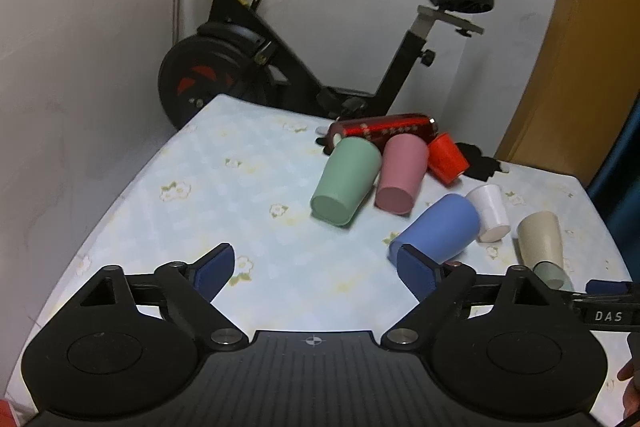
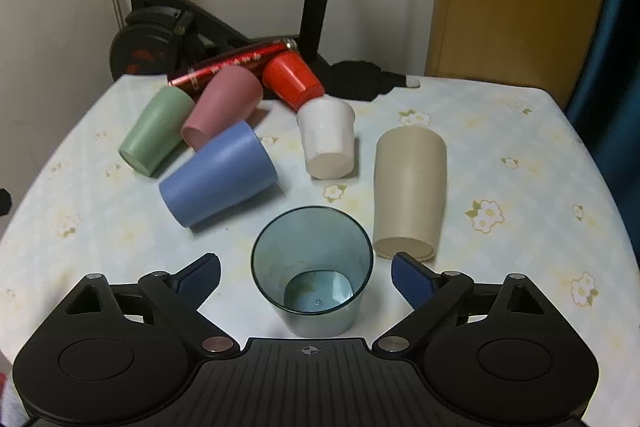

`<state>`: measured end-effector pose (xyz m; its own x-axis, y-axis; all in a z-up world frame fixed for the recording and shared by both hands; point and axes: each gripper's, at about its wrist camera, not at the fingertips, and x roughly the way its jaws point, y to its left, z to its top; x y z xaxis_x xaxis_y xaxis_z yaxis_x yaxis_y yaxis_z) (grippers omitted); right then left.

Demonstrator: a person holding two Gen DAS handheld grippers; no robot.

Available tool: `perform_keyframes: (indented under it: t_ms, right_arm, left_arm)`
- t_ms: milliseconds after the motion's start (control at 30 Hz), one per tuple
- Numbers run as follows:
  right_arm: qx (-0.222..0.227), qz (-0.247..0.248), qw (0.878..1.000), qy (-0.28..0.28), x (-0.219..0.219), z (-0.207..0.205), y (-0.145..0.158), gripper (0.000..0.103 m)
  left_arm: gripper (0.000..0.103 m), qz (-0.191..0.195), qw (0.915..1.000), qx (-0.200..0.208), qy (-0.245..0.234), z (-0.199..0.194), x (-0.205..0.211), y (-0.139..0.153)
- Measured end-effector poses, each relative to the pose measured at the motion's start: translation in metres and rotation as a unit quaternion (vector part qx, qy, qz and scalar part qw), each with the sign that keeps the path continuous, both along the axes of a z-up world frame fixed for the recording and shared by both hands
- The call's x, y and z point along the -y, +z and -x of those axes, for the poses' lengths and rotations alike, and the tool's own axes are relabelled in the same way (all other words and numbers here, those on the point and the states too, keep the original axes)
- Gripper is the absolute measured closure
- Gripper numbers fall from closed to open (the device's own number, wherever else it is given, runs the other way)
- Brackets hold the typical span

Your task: Flip cup upright

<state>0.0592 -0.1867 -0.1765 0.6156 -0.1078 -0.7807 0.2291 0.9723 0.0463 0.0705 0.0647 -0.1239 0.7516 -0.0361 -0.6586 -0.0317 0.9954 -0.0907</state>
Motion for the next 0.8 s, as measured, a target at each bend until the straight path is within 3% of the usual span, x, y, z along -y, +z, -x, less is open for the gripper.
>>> perform_keyframes:
  t_ms: [67,500,800]
  right_arm:
    - [0.008,0.001,1.000,-0.005,0.001,0.005,0.008,0.000]
    - [0.074,0.022,0.997,-0.025,0.007,0.037,0.081,0.000]
    - [0.143,0.053,0.988,-0.029,0.002,0.065,0.144,0.000]
  left_arm:
    - [0.006,0.004,0.9999,0.009,-0.007,0.003,0.002,0.007]
    - [0.000,-0.007,0.9960,0.082,-0.033,0.024,0.021,0.056]
    - [0.000,-0.040,0.9850,0.164,-0.033,0.047,0.035,0.111]
